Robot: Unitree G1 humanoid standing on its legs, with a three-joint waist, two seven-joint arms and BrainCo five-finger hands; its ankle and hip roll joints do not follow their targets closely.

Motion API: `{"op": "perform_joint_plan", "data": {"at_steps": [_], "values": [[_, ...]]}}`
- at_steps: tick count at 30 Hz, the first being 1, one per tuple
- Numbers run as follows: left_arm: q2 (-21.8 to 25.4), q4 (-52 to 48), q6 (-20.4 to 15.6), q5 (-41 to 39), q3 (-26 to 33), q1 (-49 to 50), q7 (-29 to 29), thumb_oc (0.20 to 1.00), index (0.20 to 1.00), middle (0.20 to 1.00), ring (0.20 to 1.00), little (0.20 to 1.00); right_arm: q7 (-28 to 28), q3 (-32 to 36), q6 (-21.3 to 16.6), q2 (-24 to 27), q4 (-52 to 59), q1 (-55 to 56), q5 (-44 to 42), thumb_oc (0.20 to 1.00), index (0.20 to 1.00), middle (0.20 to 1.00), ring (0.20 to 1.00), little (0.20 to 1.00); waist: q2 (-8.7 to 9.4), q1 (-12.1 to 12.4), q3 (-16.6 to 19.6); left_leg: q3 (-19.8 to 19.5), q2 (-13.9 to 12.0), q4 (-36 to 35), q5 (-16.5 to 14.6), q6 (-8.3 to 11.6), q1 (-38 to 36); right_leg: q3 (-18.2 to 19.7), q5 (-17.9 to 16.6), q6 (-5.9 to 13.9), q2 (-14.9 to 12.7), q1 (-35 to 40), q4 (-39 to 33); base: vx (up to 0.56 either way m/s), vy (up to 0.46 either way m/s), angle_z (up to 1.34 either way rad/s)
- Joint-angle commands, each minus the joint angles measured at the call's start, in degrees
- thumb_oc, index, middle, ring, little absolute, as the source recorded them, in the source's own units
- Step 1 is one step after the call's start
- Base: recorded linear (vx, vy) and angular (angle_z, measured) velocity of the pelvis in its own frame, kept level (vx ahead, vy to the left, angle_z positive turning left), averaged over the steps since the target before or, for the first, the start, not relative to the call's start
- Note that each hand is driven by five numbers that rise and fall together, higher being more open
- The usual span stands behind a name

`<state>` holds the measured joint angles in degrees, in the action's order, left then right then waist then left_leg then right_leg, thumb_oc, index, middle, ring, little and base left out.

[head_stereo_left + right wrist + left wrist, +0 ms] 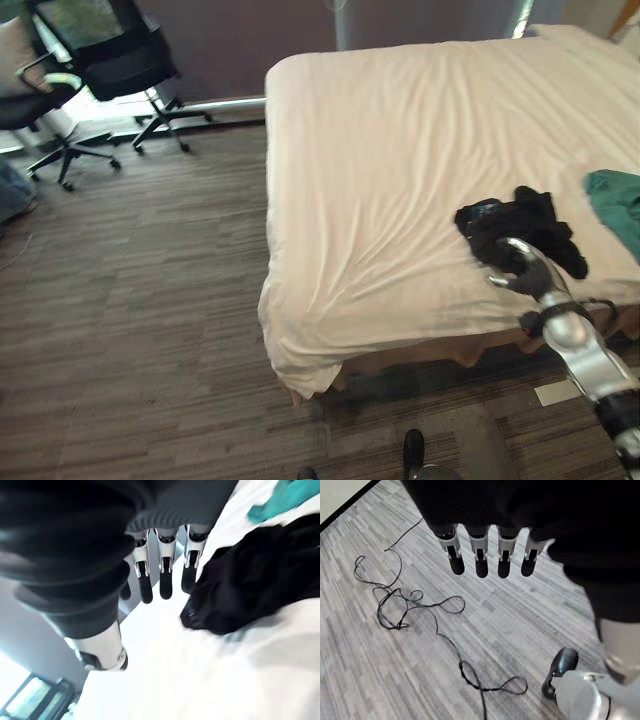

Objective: Tidy up the quilt and then pick up the clothes from the bed and put them into the laundry hamper.

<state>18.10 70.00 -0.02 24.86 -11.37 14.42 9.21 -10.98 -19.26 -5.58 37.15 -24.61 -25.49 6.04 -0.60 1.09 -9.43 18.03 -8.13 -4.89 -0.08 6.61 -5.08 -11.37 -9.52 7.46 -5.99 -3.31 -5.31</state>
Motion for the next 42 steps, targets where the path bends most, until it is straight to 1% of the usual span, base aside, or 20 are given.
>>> {"op": "perform_joint_plan", "data": {"at_steps": [1, 2, 4, 5, 10, 13, 17, 20, 21, 22, 23, 26, 29, 32, 35, 37, 38, 39, 40, 42], "values": [[1.6, 1.1, -0.7, -2.4, -2.9, -10.0, 2.0, 1.000, 1.000, 1.000, 1.000, 1.000, -0.1, -2.7, -1.7, -0.5, -1.7, -14.5, -2.0, 0.200, 0.200, 0.200, 0.200, 0.200, 0.38, 2.0, -5.7, -1.5, -2.0, -0.1, 4.0, 2.24, 2.6, -2.4, 6.5, 2.07, -1.7, 2.5, 2.4, -0.12, -0.015, 0.43], [2.3, 0.8, -0.8, -3.2, -4.5, -12.3, 3.1, 1.000, 1.000, 1.000, 1.000, 1.000, 0.1, -6.3, -1.4, -2.8, -5.1, -21.4, -4.3, 0.200, 0.200, 0.200, 0.200, 0.200, 0.38, 3.4, -7.6, -2.6, -2.2, -0.1, 5.0, 2.44, 4.8, -3.1, 6.6, 1.88, -1.7, 0.4, 3.5, -0.16, -0.024, 0.39], [2.8, 0.5, -0.8, -3.4, -5.6, -13.8, 3.6, 1.000, 1.000, 1.000, 1.000, 1.000, 0.1, -8.0, -1.2, -4.1, -7.7, -24.9, -5.8, 0.200, 0.200, 0.200, 0.200, 0.200, 0.32, 4.1, -8.5, -3.2, -2.3, -0.1, 5.6, 2.59, 6.2, -3.4, 6.8, 1.79, -1.7, -0.9, 4.3, -0.12, -0.009, 0.40], [4.1, -0.8, -1.3, -3.1, -8.7, -16.9, 4.3, 1.000, 1.000, 1.000, 1.000, 1.000, 0.2, -10.8, -0.7, -6.7, -12.2, -30.5, -7.9, 0.200, 0.200, 0.200, 0.200, 0.200, -0.16, 5.5, -10.6, -4.1, -2.6, -0.1, 6.7, 2.92, 8.5, -4.1, 7.0, 1.74, -1.9, -3.4, 5.9, -0.09, 0.006, 0.42], [4.5, -6.4, -2.2, -5.9, -13.5, -23.2, 6.3, 1.000, 1.000, 1.000, 1.000, 1.000, 0.2, -13.1, 0.2, -12.4, -19.1, -32.9, -11.1, 0.200, 0.200, 0.200, 0.200, 0.200, -1.57, 7.0, -14.1, -5.9, -3.1, 0.8, 8.4, 3.13, 14.8, -6.2, 7.9, 1.64, -3.1, -10.0, 11.1, -0.09, 0.013, 0.25], [3.8, -9.5, -2.7, -6.6, -14.7, -24.3, 6.6, 1.000, 1.000, 1.000, 1.000, 1.000, 0.7, -12.9, 0.5, -15.2, -20.1, -29.5, -11.5, 0.200, 0.200, 0.200, 0.200, 0.200, -2.05, 6.8, -14.9, -6.3, -2.9, 1.0, 8.6, 2.91, 16.3, -6.5, 8.2, 1.68, -3.6, -11.5, 12.0, -0.02, 0.034, 0.25], [2.0, -12.5, -2.9, -5.2, -14.7, -24.8, 6.2, 1.000, 1.000, 1.000, 1.000, 1.000, 5.0, -15.8, 0.8, -19.8, -15.6, -13.2, -8.0, 0.200, 0.200, 0.200, 0.200, 0.200, -1.86, 5.1, -15.0, -6.4, -2.0, 0.1, 8.2, 2.44, 15.4, -6.8, 8.5, 2.00, -4.1, -10.4, 11.2, 0.03, 0.053, 0.02], [1.6, -12.1, -3.0, -4.1, -13.8, -24.6, 5.6, 1.000, 1.000, 1.000, 1.000, 1.000, 9.5, -16.1, 0.1, -19.1, -12.0, -4.5, -9.5, 0.200, 0.200, 0.200, 0.200, 0.200, -1.46, 3.8, -14.7, -6.3, -1.5, -0.1, 7.2, 2.32, 14.2, -6.9, 8.6, 2.37, -4.3, -8.8, 10.4, 0.05, 0.050, 0.02], [1.4, -11.0, -2.9, -2.6, -13.2, -24.5, 4.6, 1.000, 1.000, 1.000, 1.000, 1.000, 14.9, -17.3, -0.4, -17.7, -7.9, 3.0, -11.9, 0.200, 0.200, 0.200, 0.200, 0.200, -0.90, 2.7, -14.0, -6.0, -0.8, -0.1, 6.2, 2.04, 12.7, -6.8, 8.5, 2.67, -4.6, -7.3, 10.0, 0.06, 0.076, -0.05], [1.4, -11.0, -2.9, -2.6, -13.2, -24.5, 4.6, 1.000, 1.000, 1.000, 1.000, 1.000, 14.9, -17.3, -0.4, -17.7, -7.8, 3.0, -11.9, 0.200, 0.200, 0.200, 0.200, 0.200, -0.92, 2.7, -13.9, -6.1, -0.8, -0.1, 6.3, 2.00, 12.8, -6.8, 8.3, 2.64, -4.6, -7.4, 9.9, 0.09, 0.104, -0.12], [1.7, -10.0, -2.9, -1.5, -12.5, -24.4, 3.5, 1.000, 1.000, 1.000, 1.000, 1.000, 19.0, -18.6, -1.0, -16.1, -2.8, 7.3, -13.6, 0.200, 0.200, 0.200, 0.200, 0.200, -0.41, 1.8, -12.9, -5.7, -0.3, -0.1, 5.3, 1.57, 11.2, -6.5, 8.2, 2.90, -5.0, -6.5, 10.1, 0.07, 0.084, -0.14], [2.0, -8.8, -2.5, -0.4, -11.8, -24.3, 2.5, 1.000, 1.000, 1.000, 1.000, 1.000, 21.2, -18.7, -2.2, -13.8, 5.4, 8.9, -16.0, 0.200, 0.200, 0.200, 0.200, 0.200, 0.31, 0.6, -12.0, -4.3, 0.4, -0.1, 3.6, 0.77, 8.3, -5.2, 8.2, 3.33, -5.5, -5.8, 11.5, 0.07, 0.116, -0.08], [2.1, -8.4, -2.0, 0.0, -11.1, -24.5, 2.7, 1.000, 1.000, 1.000, 1.000, 1.000, 18.5, -14.7, -4.4, -11.5, 15.4, 6.4, -17.3, 0.200, 0.200, 0.200, 0.200, 0.200, 0.70, -0.6, -12.0, -2.4, 1.0, -0.1, 2.3, -0.11, 5.7, -3.3, 8.8, 3.73, -6.2, -5.9, 14.0, 0.00, 0.111, -0.35], [1.7, -8.6, -2.0, -0.1, -10.9, -24.9, 2.9, 1.000, 1.000, 1.000, 1.000, 1.000, 15.6, -11.9, -5.4, -11.3, 18.9, 4.6, -16.6, 0.200, 0.200, 0.200, 0.200, 0.200, 0.58, -1.1, -12.0, -1.4, 1.4, -0.1, 2.1, -0.50, 5.0, -2.4, 8.7, 3.83, -6.7, -6.6, 15.1, -0.04, 0.096, -0.53], [-0.5, -9.4, -2.1, -5.1, -10.0, -25.6, 4.0, 1.000, 1.000, 1.000, 1.000, 1.000, 5.7, -5.8, -6.6, -14.6, 16.0, -1.5, -13.2, 0.200, 0.200, 0.200, 0.200, 0.200, -0.27, -1.6, -13.2, 0.8, 2.4, 0.6, 1.2, -1.52, 4.6, -1.2, 7.9, 4.71, -8.8, -9.9, 19.6, -0.08, 0.127, -0.32], [-1.3, -11.6, -2.7, -9.0, -9.5, -25.9, 4.4, 1.000, 1.000, 1.000, 1.000, 1.000, 1.3, -3.4, -5.2, -16.0, 9.1, -5.6, -11.2, 0.200, 0.200, 0.200, 0.200, 0.200, -0.91, -1.0, -14.2, 2.8, 2.4, 2.1, 0.1, -1.68, 4.7, -4.1, 6.2, 5.55, -11.3, -12.0, 21.9, -0.08, 0.106, -0.52], [-1.4, -12.4, -3.0, -10.2, -9.6, -26.1, 4.7, 1.000, 1.000, 1.000, 1.000, 1.000, 0.3, -2.4, -4.4, -16.4, 6.3, -6.7, -10.9, 0.200, 0.200, 0.200, 0.200, 0.200, -1.09, -0.4, -14.4, 4.4, 2.3, 2.9, -0.6, -1.66, 4.9, -8.4, 5.2, 5.39, -13.1, -12.8, 23.3, -0.04, 0.060, -0.65], [-1.4, -12.3, -3.0, -10.2, -9.6, -26.1, 4.7, 1.000, 1.000, 1.000, 1.000, 1.000, 0.3, -2.4, -4.4, -16.5, 6.2, -6.8, -10.9, 0.200, 0.200, 0.200, 0.200, 0.200, -1.06, -0.4, -14.3, 4.3, 2.3, 3.0, -0.6, -1.67, 5.0, -8.3, 5.2, 5.40, -13.2, -12.8, 23.4, 0.07, 0.083, -0.98], [-1.5, -14.0, -3.1, -11.9, -10.1, -25.9, 3.8, 1.000, 1.000, 1.000, 1.000, 1.000, -1.6, 0.3, -2.3, -16.6, 1.1, -6.4, -10.1, 0.200, 0.200, 0.200, 0.200, 0.200, -1.68, 0.5, -13.9, 6.8, 2.1, 4.5, -3.1, -1.57, 4.6, -19.0, 5.2, 5.79, -17.8, -12.5, 26.9, 0.10, 0.063, -0.88], [-1.8, -14.2, -2.9, -14.1, -9.4, -25.3, 2.3, 1.000, 1.000, 1.000, 1.000, 1.000, -3.0, 3.4, -1.2, -17.1, -2.3, -3.8, -10.6, 0.200, 0.200, 0.200, 0.200, 0.200, -1.86, 0.7, -13.4, 9.2, 1.7, 5.4, -4.1, -1.84, 4.4, -26.6, 5.2, 5.29, -20.6, -11.3, 28.1, 0.10, 0.027, -0.72]]}}
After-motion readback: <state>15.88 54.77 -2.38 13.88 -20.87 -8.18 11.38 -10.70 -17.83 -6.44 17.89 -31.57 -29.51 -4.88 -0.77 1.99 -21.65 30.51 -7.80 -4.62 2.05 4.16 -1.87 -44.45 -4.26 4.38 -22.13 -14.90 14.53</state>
